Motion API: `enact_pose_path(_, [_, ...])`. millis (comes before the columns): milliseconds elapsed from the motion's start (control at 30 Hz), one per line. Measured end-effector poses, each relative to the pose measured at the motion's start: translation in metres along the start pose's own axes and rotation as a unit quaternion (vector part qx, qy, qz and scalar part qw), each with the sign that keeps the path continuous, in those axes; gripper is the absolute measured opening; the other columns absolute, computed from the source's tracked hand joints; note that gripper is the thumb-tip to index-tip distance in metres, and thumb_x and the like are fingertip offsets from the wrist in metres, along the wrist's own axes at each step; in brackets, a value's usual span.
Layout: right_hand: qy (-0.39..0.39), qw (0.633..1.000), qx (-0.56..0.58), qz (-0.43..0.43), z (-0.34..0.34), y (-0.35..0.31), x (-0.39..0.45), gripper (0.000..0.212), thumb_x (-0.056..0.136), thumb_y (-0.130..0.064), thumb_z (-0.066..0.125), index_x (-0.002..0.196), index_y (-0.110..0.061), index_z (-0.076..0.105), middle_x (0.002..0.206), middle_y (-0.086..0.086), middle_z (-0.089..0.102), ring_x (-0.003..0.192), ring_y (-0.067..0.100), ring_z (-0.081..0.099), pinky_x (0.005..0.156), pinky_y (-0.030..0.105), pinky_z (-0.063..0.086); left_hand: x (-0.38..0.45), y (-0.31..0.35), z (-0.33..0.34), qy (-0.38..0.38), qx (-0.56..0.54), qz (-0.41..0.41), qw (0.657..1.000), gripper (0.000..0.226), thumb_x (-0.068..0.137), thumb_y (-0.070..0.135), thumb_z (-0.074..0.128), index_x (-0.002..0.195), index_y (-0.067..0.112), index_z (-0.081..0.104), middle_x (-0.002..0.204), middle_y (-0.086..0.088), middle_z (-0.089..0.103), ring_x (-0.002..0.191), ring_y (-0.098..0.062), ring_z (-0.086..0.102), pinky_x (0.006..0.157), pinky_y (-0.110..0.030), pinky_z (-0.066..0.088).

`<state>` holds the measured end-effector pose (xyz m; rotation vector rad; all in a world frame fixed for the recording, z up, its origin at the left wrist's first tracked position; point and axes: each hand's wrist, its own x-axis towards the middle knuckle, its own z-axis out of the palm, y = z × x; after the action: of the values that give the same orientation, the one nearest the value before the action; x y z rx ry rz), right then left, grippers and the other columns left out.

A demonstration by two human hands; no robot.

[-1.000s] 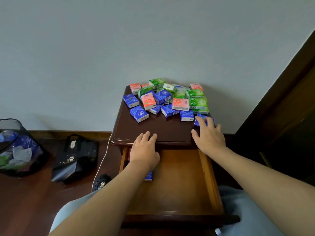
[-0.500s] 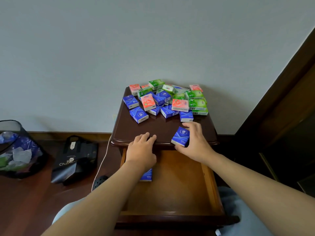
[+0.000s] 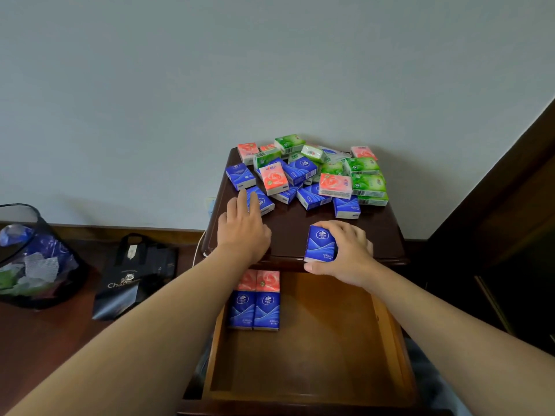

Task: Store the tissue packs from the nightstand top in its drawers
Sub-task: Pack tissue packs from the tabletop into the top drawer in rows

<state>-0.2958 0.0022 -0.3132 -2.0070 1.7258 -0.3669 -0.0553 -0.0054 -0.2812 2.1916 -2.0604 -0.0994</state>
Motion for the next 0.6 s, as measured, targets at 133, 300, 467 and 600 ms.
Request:
enact_pose_path(133, [-0.014, 1.0, 0.016, -0.008, -0.004, 0.003, -0.001, 0.09, 0.061, -0.074, 0.081, 0.135, -0.064, 0.031, 0.146, -0.022, 0.034, 0.143, 0.015, 0.023, 0.112, 0.044, 0.024, 0.015, -0.01, 0.009, -0.023, 0.03, 0.017, 0.999, 0.069, 0.107, 0.045, 0.033, 0.165, 0.022, 0.005, 0.173, -0.009, -0.002, 0.159, -0.029, -0.001, 0.126, -0.053, 0.02])
enact_pose_path(300, [-0.009, 1.0, 0.019, -0.017, -0.003, 0.002, -0.001, 0.09, 0.062, -0.073, 0.083, 0.135, -0.063, 0.032, 0.146, -0.024, 0.034, 0.142, 0.014, 0.023, 0.112, 0.045, 0.025, 0.012, -0.01, 0.014, 0.051, 0.004, 0.04, 0.998, 0.057, 0.099, 0.053, 0.049, 0.145, 0.02, 0.037, 0.166, -0.013, 0.026, 0.155, -0.031, 0.017, 0.117, -0.048, 0.037])
enact_pose_path(467, [-0.012, 0.999, 0.036, -0.024, -0.007, -0.002, -0.004, 0.085, 0.06, -0.071, 0.083, 0.127, -0.071, 0.031, 0.133, -0.03, 0.034, 0.141, 0.013, 0.022, 0.107, 0.04, 0.022, -0.008, -0.007, 0.009, 0.035, -0.058, 0.039, 0.997, 0.046, 0.094, 0.052, 0.06, 0.122, 0.019, 0.044, 0.128, -0.006, 0.054, 0.121, -0.027, 0.05, 0.1, -0.042, 0.048])
enact_pose_path(600, [-0.01, 0.988, 0.151, 0.006, -0.017, -0.007, -0.015, 0.082, 0.065, -0.05, 0.093, 0.122, -0.072, 0.037, 0.134, -0.015, 0.042, 0.133, 0.015, 0.045, 0.112, 0.04, 0.042, -0.058, -0.013, 0.01, 0.082, -0.079, 0.067, 0.991, 0.062, 0.084, 0.054, 0.068, 0.13, 0.022, 0.042, 0.124, -0.002, 0.051, 0.111, -0.022, 0.049, 0.094, -0.036, 0.049])
